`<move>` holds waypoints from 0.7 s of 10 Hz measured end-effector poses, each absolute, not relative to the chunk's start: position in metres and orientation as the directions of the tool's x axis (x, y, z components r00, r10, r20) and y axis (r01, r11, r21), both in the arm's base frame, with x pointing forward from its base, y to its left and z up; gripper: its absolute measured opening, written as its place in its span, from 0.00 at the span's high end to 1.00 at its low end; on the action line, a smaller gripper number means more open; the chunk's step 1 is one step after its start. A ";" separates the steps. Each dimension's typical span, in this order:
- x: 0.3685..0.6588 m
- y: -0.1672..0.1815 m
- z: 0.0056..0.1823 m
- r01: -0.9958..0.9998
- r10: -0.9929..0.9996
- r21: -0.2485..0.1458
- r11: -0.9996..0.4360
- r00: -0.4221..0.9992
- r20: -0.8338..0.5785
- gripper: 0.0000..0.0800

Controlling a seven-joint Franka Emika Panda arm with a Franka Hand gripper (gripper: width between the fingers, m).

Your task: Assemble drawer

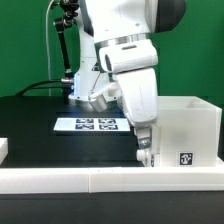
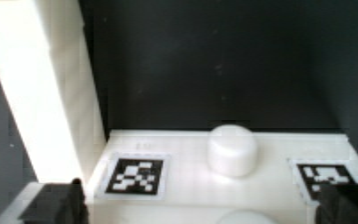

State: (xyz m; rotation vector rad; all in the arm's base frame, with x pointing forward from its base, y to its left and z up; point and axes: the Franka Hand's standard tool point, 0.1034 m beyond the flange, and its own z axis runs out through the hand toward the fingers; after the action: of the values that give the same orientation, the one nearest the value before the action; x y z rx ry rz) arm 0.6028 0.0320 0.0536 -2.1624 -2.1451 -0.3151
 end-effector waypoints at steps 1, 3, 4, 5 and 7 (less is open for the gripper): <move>0.602 0.034 0.053 0.996 0.979 0.085 -0.026 0.008 0.202 0.19; 0.602 0.032 0.052 0.996 0.979 0.084 -0.029 0.011 0.202 0.19; 0.602 0.032 0.052 0.996 0.979 0.084 -0.029 0.012 0.202 0.19; 0.602 0.030 0.052 0.996 0.980 0.081 -0.023 0.006 0.200 0.19; 0.600 0.011 0.050 0.998 0.981 0.052 0.019 -0.029 0.193 0.19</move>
Offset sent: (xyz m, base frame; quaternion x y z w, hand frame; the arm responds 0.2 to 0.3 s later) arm 0.0000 0.0000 0.0000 0.0000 0.0000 0.0000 1.0000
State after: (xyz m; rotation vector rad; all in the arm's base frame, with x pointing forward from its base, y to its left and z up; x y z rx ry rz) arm 0.5999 0.0108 0.0504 -2.1149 -2.1667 -0.2632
